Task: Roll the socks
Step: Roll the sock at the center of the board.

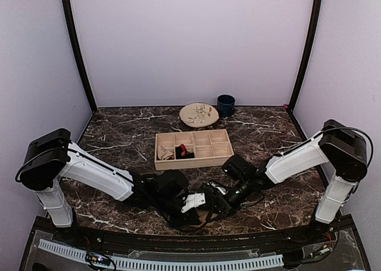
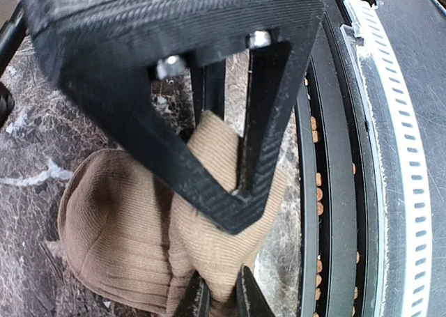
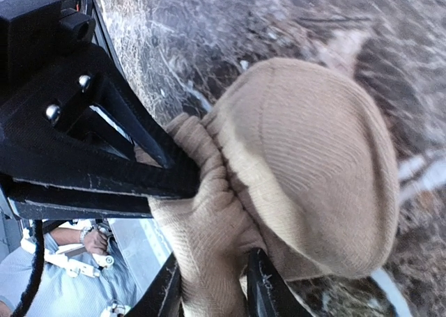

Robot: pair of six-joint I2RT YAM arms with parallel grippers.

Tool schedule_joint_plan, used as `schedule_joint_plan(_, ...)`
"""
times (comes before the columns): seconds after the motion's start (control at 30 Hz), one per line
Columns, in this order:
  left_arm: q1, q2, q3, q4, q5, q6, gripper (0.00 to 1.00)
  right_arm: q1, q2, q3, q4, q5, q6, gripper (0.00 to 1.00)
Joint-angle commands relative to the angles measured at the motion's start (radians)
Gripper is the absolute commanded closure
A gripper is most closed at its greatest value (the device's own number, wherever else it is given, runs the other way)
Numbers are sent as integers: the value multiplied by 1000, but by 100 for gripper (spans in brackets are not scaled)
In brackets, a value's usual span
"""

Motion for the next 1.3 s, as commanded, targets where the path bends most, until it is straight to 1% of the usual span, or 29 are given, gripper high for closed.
schedule_joint_plan(0.0,-2,41,-11,-93,17,-16,87,-30,-27,-51,53,77,42,71)
schedule_joint_plan(0.23,15,55,-2,-100,28,-22,88,-49,-85,-104,107,96,97,70)
schedule_joint_plan(0.33,23,61,7,-104,42,-25,89,-49,-128,-124,109,133,107,70)
schedule_joint_plan(0.57,47,75,30,-115,84,-15,89,-47,-278,-160,39,318,59,69)
schedule_joint_plan(0.7,67,89,56,-131,115,-4,90,-19,-352,-163,-16,469,17,69)
schedule_joint_plan(0.87,89,108,88,-160,164,8,90,81,-450,-168,-48,657,-17,69)
schedule_joint_plan(0.97,100,117,108,-176,189,15,90,182,-490,-163,-73,807,-40,69)
schedule_joint_plan(1.27,125,153,157,-219,265,23,91,383,-530,-149,-144,1075,-51,68)
